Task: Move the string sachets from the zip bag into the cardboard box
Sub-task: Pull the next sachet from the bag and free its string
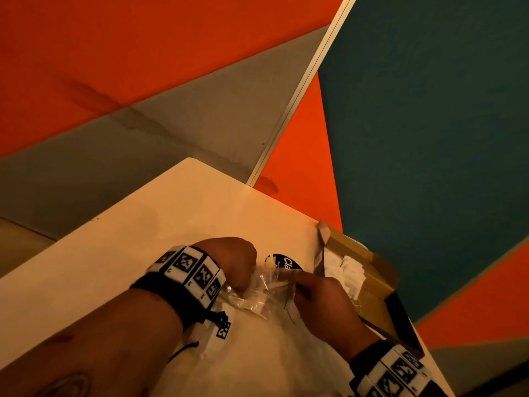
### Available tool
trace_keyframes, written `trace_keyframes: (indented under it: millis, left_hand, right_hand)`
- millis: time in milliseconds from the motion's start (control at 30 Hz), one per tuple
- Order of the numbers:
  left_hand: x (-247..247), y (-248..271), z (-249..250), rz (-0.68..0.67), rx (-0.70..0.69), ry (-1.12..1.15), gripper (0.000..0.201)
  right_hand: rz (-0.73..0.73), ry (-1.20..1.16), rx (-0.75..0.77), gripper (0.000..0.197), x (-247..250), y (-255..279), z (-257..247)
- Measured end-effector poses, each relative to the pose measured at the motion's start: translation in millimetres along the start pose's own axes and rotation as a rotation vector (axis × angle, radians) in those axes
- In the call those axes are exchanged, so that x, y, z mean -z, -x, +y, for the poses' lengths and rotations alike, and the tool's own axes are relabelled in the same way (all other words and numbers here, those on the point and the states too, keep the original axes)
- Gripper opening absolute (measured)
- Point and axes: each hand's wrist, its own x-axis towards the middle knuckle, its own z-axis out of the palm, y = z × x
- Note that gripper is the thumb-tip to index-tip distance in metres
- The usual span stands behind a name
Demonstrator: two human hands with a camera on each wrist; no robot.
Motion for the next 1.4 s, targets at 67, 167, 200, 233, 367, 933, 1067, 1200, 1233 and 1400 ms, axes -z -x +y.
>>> trace_keyframes:
  millis: [67, 167, 200, 233, 367, 933, 1067, 1200, 1233, 1400]
  left_hand:
    - [0.0, -0.2, -0.2, 0.002, 0.003, 0.002, 0.053]
    - [-0.9, -0.6, -0.6, 0.005, 0.008, -0.001, 0.052]
    - [-1.2, -0.7, -0.6, 0.005, 0.011, 0.002, 0.051]
    - [-1.0, -0.9, -0.7, 0.005, 0.012, 0.003, 0.051]
    - [0.3, 1.3, 0.2, 0.001, 0.01, 0.008, 0.052]
    - [1.5, 5.9, 4.1, 0.001, 0.035, 0.003, 0.055]
    - [2.8, 8.2, 3.7, 0.0, 0.052, 0.008, 0.057]
    - [3.4, 10.5, 5.7, -0.033, 0.094, 0.078, 0.065]
    - [5.4, 12.8, 8.2, -0.032, 0.105, 0.105, 0.067]
    - [30.9, 30.0, 42.5, 0.216, 0.042, 0.244, 0.058]
  right_hand:
    - [0.03, -0.072, -0.003, 0.029, 3.5, 0.5, 1.0]
    - [0.052, -0.155, -0.036, 0.021, 8.6, 1.0, 5.7]
    - [0.059, -0.178, -0.057, 0.018, 10.1, 0.5, 8.3]
    - [0.059, -0.211, -0.075, 0.016, 11.7, 0.6, 10.4]
    - [0.012, -0.296, -0.08, 0.028, 13.0, 3.2, 15.8]
    - [0.145, -0.652, -0.245, 0.017, 57.7, 8.0, 43.3]
    - [0.214, -0.748, -0.297, 0.013, 66.1, 7.2, 61.8]
    - [0.26, -0.924, -0.274, 0.01, 67.3, -0.1, 71.4]
    - [0.269, -0.965, -0.252, 0.009, 66.5, -3.4, 72.0]
    - [0.318, -1.283, -0.175, 0.009, 53.1, -25.2, 64.3]
